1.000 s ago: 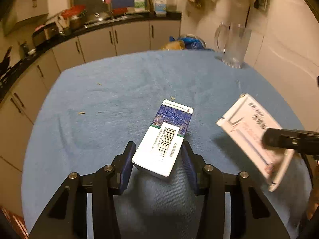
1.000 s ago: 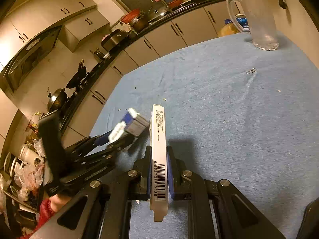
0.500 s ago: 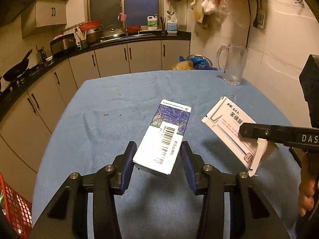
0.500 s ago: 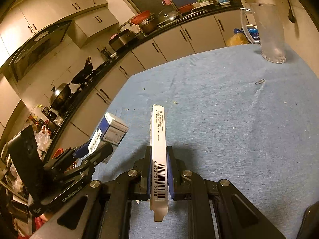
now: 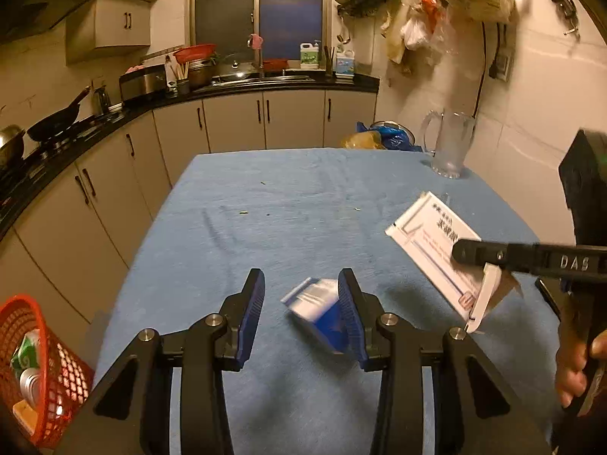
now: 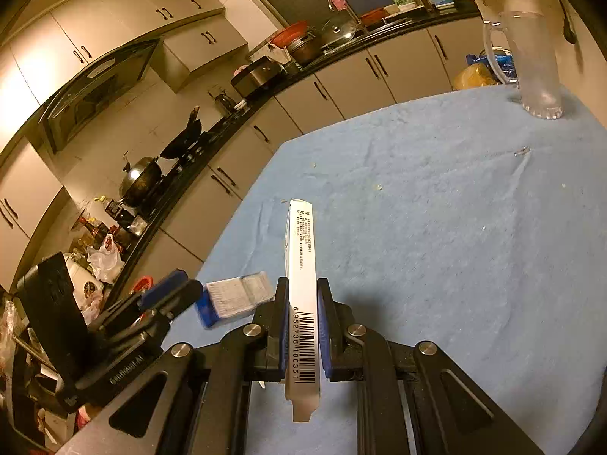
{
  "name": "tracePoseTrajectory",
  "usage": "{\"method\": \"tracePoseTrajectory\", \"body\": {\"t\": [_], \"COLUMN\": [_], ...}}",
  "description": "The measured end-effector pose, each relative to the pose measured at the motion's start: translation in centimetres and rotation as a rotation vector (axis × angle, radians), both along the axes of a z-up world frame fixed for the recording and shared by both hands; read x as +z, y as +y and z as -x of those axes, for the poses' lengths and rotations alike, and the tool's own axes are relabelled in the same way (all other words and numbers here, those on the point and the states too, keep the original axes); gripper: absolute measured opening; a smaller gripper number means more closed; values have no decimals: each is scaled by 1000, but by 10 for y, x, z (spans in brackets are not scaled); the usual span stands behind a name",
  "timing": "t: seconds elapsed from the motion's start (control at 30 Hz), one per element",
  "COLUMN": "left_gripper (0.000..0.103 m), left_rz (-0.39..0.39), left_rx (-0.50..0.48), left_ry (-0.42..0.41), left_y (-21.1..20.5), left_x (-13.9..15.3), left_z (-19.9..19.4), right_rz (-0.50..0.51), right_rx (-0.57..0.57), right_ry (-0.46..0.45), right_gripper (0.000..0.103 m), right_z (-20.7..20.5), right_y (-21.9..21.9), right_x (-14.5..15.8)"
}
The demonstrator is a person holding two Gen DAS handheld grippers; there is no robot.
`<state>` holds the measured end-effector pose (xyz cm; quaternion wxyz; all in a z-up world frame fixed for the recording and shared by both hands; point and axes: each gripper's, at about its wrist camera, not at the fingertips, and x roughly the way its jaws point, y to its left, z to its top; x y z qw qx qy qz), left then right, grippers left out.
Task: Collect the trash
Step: 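Grasp the blue-and-white medicine box with the left tool while the right tool holds the strip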
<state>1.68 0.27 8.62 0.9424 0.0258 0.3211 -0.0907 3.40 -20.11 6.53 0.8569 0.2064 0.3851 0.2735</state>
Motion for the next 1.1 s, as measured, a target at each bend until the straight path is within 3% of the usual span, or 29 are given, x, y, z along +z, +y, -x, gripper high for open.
{"method": "tracePoseTrajectory", "body": {"t": [0.1, 0.23, 0.27, 0.3, 0.37, 0.67, 0.83, 1.0, 1.1], "left_gripper": [39, 39, 43, 53, 60, 73, 77, 77, 66], "left_rz": [5, 34, 49, 70, 116, 241, 190, 57, 38], "left_rx": [9, 1, -2, -10, -15, 38, 102, 141, 125], "left_ry": [-12, 39, 58, 96, 149, 355, 415, 406, 404], "left_y": [9, 20, 23, 26, 29, 8, -22, -46, -51], "left_x": [3, -1, -2, -5, -11, -39, -50, -61, -66], "left_z": [9, 9, 8, 5, 1, -24, -40, -49, -48], "right_rz": [-6, 2, 3, 7, 12, -9, -21, -42, -44], "right_rx": [16, 15, 13, 7, -9, -66, -110, -134, -131], "right_ry": [10, 5, 1, -7, -12, -9, -28, -33, -31], "right_gripper": [14, 14, 14, 14, 14, 14, 14, 14, 14], "right_z": [8, 16, 18, 21, 25, 32, 39, 44, 46], "right_y": [9, 13, 12, 11, 8, -17, -41, -59, -62], "right_x": [-3, -2, -1, 1, 2, -2, 2, 3, 2]}}
